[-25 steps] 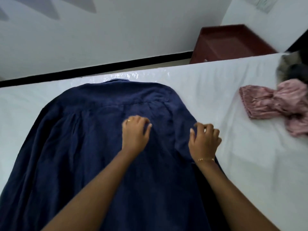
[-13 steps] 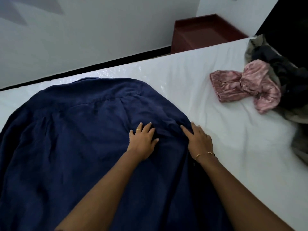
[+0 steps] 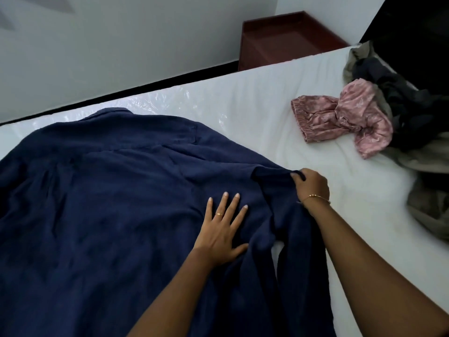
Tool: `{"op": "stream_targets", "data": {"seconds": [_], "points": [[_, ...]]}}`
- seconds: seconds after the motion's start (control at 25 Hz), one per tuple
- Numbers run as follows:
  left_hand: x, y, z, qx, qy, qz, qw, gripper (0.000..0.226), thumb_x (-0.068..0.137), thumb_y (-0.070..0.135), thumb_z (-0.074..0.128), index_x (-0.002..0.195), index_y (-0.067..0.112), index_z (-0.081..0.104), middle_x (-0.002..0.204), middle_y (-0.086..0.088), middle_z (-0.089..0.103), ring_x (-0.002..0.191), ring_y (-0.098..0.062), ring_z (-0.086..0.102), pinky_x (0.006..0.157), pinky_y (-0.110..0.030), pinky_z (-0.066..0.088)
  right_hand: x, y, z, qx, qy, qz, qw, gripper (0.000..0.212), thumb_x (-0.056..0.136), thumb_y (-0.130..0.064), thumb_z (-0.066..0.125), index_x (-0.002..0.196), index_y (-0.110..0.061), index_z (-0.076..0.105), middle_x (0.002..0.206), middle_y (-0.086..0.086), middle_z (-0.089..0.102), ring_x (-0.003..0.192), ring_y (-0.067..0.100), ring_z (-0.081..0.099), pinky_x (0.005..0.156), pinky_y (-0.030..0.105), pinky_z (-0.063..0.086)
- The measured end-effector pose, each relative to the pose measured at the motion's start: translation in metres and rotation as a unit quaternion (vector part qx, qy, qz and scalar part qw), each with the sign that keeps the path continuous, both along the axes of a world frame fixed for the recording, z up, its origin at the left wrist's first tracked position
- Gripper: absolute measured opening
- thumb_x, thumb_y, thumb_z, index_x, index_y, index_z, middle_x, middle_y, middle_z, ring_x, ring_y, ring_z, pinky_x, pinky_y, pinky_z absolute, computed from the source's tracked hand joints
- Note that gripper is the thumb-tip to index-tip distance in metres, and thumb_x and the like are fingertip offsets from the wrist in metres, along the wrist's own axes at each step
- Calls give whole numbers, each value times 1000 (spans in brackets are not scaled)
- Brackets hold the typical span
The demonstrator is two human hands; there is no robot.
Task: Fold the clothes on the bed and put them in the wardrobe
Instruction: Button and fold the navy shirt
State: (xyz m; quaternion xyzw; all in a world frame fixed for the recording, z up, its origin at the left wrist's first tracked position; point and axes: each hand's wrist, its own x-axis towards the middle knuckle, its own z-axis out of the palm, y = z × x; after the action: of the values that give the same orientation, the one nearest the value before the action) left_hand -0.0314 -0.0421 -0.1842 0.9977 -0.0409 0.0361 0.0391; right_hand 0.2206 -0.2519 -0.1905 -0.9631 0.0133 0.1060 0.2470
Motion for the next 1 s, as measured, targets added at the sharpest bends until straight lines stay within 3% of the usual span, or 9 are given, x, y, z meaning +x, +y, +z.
{"op": "stream_targets", "data": {"seconds": [0.2,0.32,0.4,0.48,0.52,0.6,0.68,0.84,1.0], "points": [[-9,-10,13,-172,-1,52,984,68,102,62,50,160,28,38,167,6,33,157,-12,24,125,-49,28,-9,27,57,7,-77,-78,994,29,131,-29,64,140,-12,86,150,23,77,126,51,77,110,64,76],[17,1,80,-557,-70,281,778,55,109,57,37,149,24,53,117,4,76,113,-21,70,92,-37,56,-76,101,130,68,-275,-56,957,26,123,-17,65,140,-16,85,144,17,73,118,46,76,90,60,80],[10,9,130,-725,-81,319,605,58,111,53,30,129,11,65,94,-4,71,85,-25,67,72,-27,51,-173,140,147,97,-377,127,912,36,123,-22,54,127,-15,89,121,13,78,102,39,71,81,54,70],[-41,10,165,-540,-92,418,724,33,112,25,44,94,7,65,88,-13,62,90,-32,65,78,-31,52,-250,181,119,146,-383,225,884,39,127,-26,54,131,-17,92,112,6,77,95,30,65,83,46,52],[-66,17,153,-506,-189,464,702,31,111,28,51,95,6,67,95,-19,65,102,-36,68,82,-36,55,-295,187,88,164,-325,285,887,33,123,-25,68,145,-16,91,118,4,77,94,25,66,85,40,52],[-100,42,125,-760,-201,433,442,74,100,67,52,130,0,64,123,-22,67,110,-35,67,79,-43,54,-368,169,26,133,-154,427,881,46,93,-37,107,134,-20,97,128,6,71,83,21,74,69,30,64],[-132,68,99,-775,-93,496,380,96,82,78,55,143,3,54,132,-21,66,107,-35,68,80,-44,54,-389,145,-19,142,-67,490,858,41,60,-39,120,89,-29,92,110,4,56,74,21,68,69,33,61],[-147,39,105,-506,-70,480,713,52,80,68,65,94,17,68,90,-2,73,86,-25,71,72,-36,57,-372,102,-59,87,-116,347,927,47,83,-47,112,120,-25,93,136,5,70,128,31,78,126,48,56],[-185,27,67,-276,-43,382,881,27,98,50,63,99,24,67,99,15,64,90,-7,62,76,-36,57,-372,68,-78,-34,-180,342,922,67,118,-54,80,177,-22,74,188,13,60,175,39,53,144,62,28]]}}
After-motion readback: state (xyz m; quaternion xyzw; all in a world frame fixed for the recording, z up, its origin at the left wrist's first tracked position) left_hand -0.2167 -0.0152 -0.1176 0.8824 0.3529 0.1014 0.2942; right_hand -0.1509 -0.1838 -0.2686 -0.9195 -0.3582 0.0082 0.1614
